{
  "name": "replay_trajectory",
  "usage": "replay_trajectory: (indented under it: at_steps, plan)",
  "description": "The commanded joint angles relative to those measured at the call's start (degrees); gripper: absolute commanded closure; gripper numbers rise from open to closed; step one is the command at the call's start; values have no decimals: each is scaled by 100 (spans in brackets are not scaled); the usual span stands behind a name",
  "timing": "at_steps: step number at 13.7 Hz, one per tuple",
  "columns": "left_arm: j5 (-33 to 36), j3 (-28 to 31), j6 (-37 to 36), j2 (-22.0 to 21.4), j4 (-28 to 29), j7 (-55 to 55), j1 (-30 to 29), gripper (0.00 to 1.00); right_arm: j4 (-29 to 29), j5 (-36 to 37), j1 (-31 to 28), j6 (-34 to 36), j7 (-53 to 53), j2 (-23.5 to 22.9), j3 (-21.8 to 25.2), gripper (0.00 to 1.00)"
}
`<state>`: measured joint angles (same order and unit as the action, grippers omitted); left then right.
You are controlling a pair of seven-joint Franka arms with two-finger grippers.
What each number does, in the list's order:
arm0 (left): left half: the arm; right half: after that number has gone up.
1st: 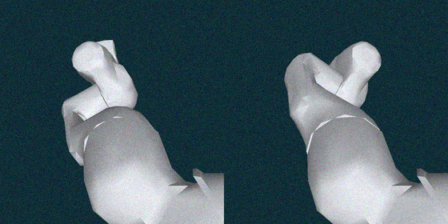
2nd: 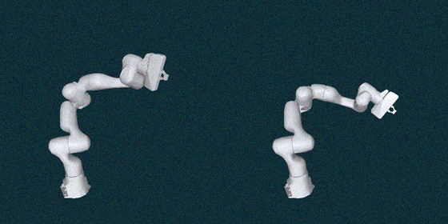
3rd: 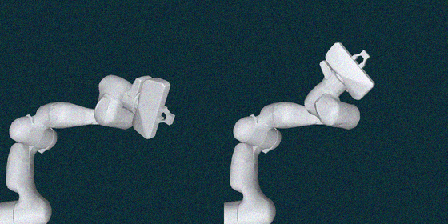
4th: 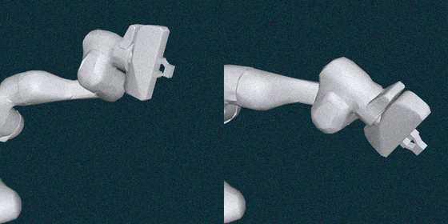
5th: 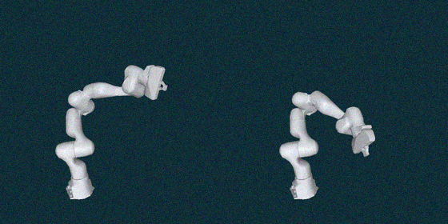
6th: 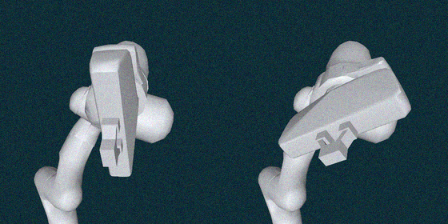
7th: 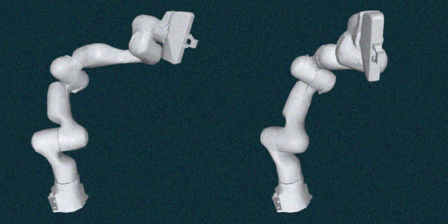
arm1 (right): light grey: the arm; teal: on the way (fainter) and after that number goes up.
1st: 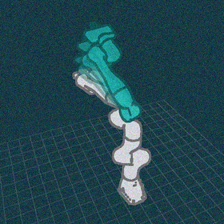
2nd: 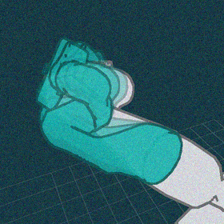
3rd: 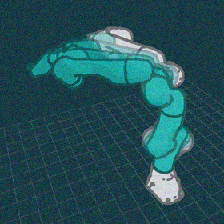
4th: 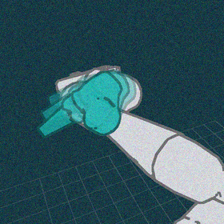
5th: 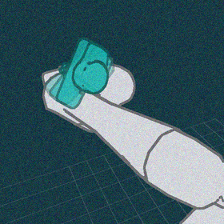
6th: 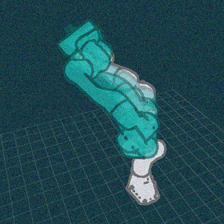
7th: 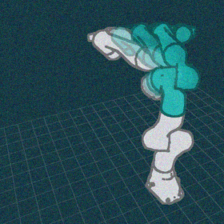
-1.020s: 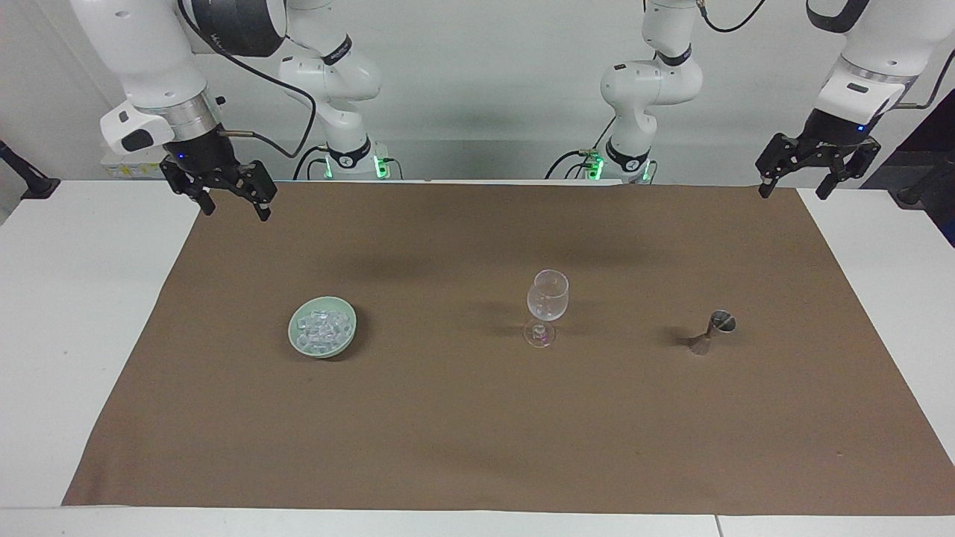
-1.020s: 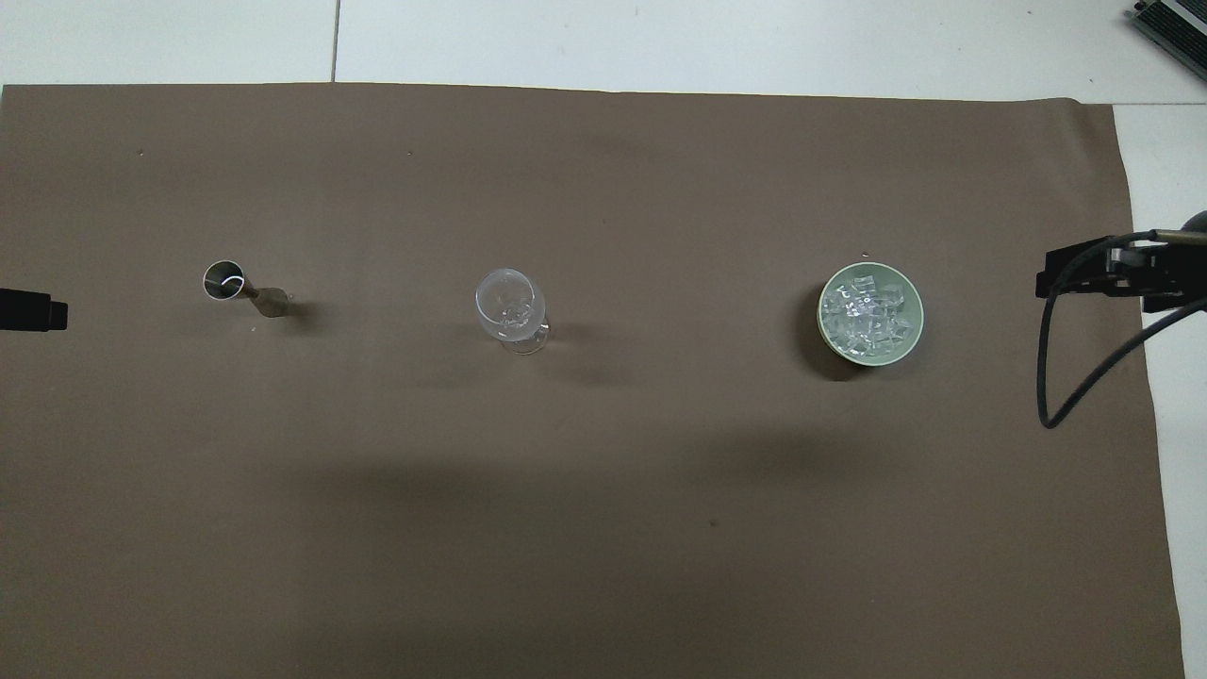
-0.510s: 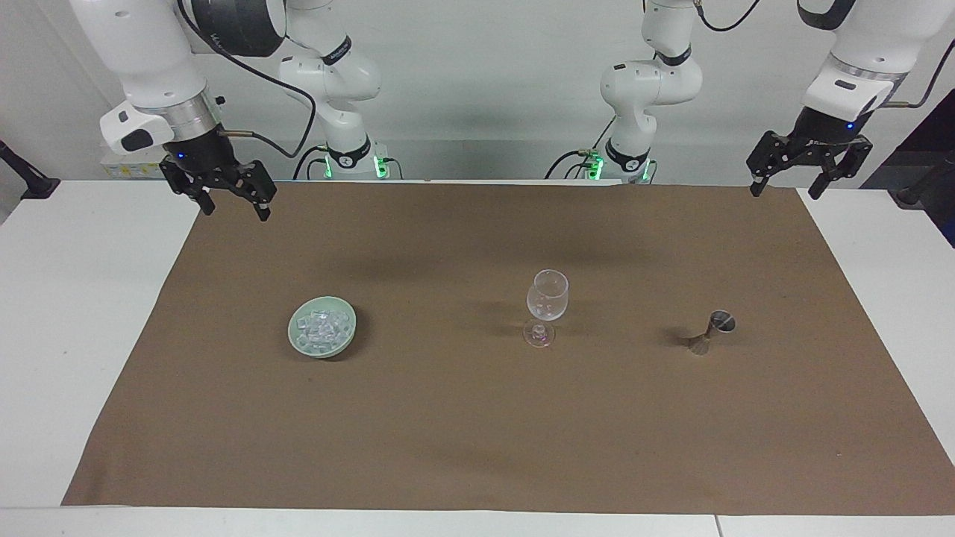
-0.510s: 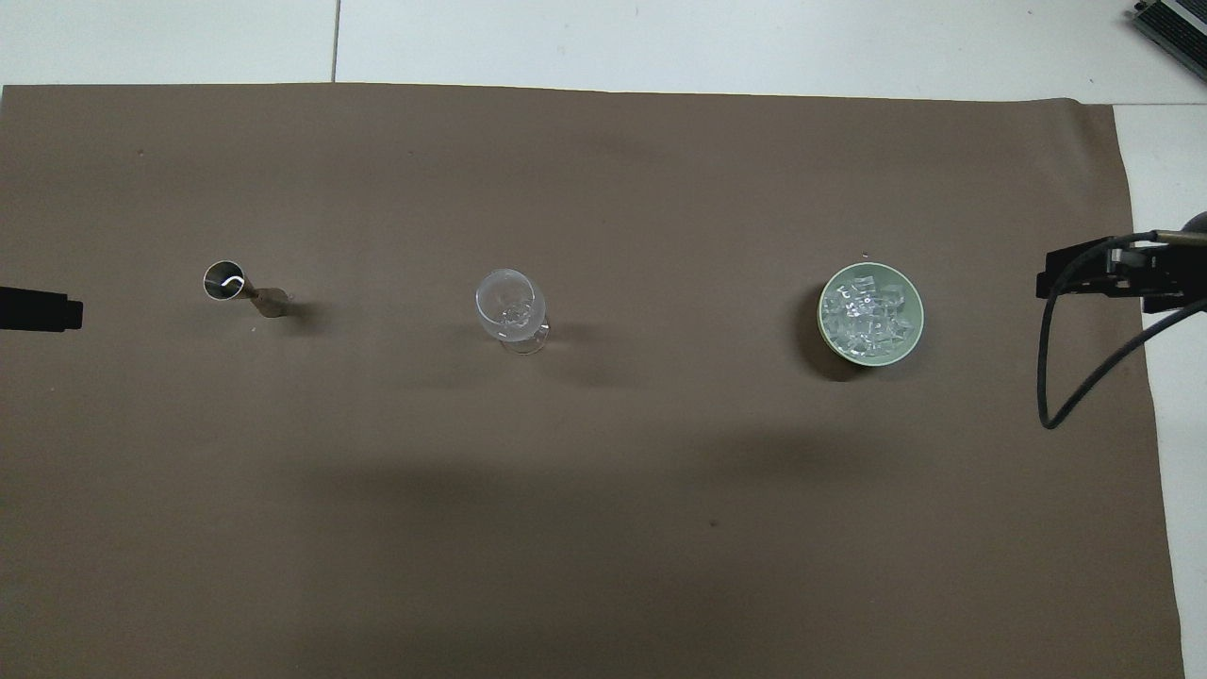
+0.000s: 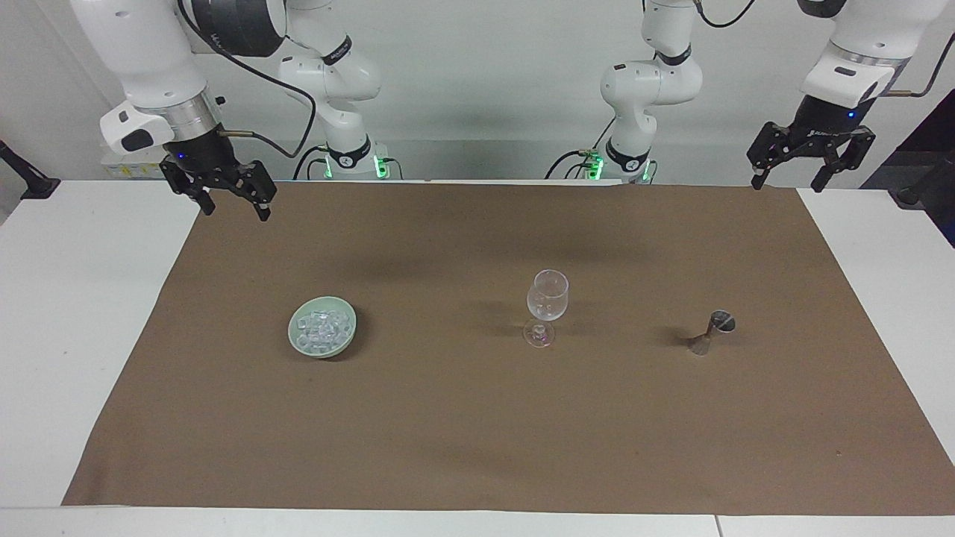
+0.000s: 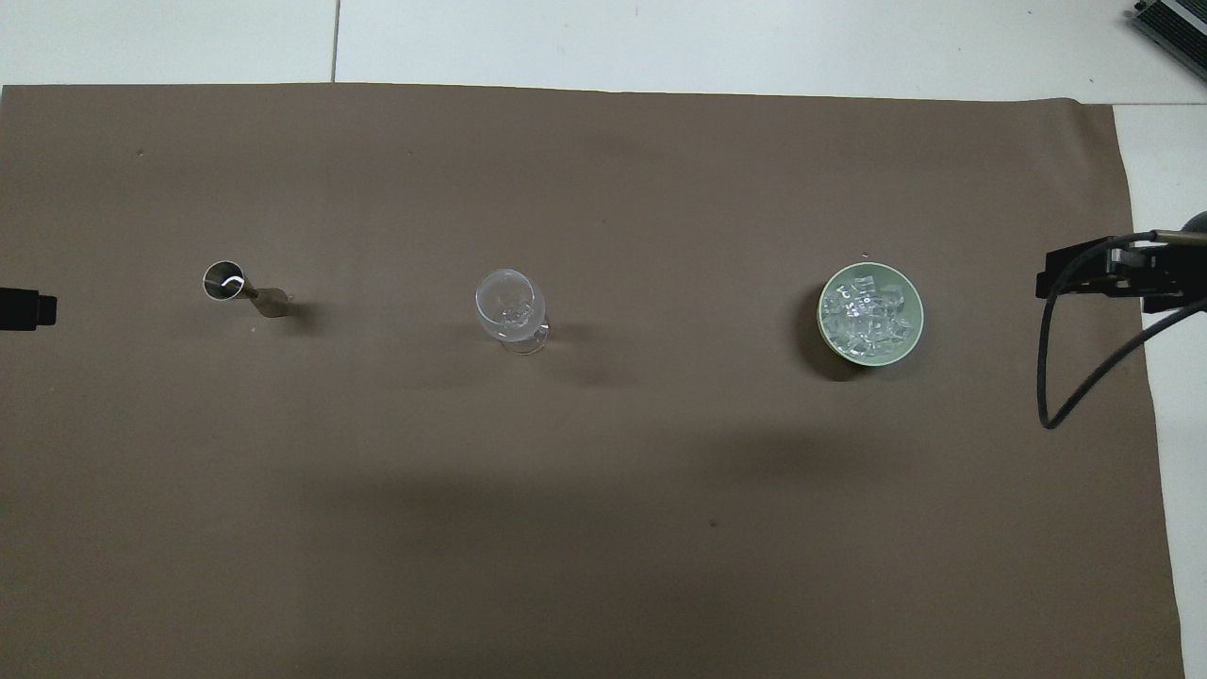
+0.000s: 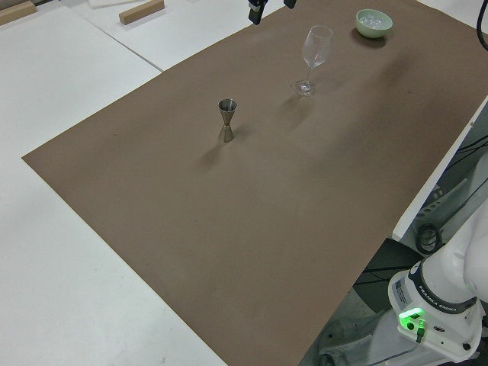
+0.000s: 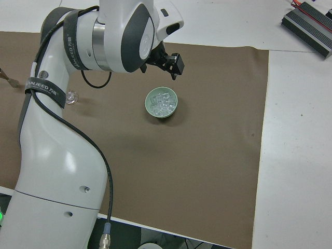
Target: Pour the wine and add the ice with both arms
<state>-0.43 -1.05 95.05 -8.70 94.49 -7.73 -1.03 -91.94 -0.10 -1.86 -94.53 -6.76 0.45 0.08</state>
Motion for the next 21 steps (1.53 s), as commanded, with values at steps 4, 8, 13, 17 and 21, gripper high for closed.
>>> replay_trajectory:
  at_steps: [4, 8, 13, 17, 21]
  plan:
    - [69, -36, -92, 430, -116, -44, 15, 0, -53, -157, -51, -48, 131, 43, -17, 0]
    - [-823, 43, -56, 887, -133, -630, -160, 0, -53, -157, -51, -48, 131, 43, -17, 0]
    - [-1723, 43, -161, 1071, -124, -2377, -827, 0, -53, -157, -51, -48, 131, 43, -17, 0]
    - [-2434, 43, -136, 1555, -186, -4250, -1435, 0, -53, -157, -51, -48, 131, 43, -17, 0]
    - [-3444, 43, -136, 2065, -186, -6376, -1962, 0, -53, -157, -51, -48, 131, 43, -17, 0]
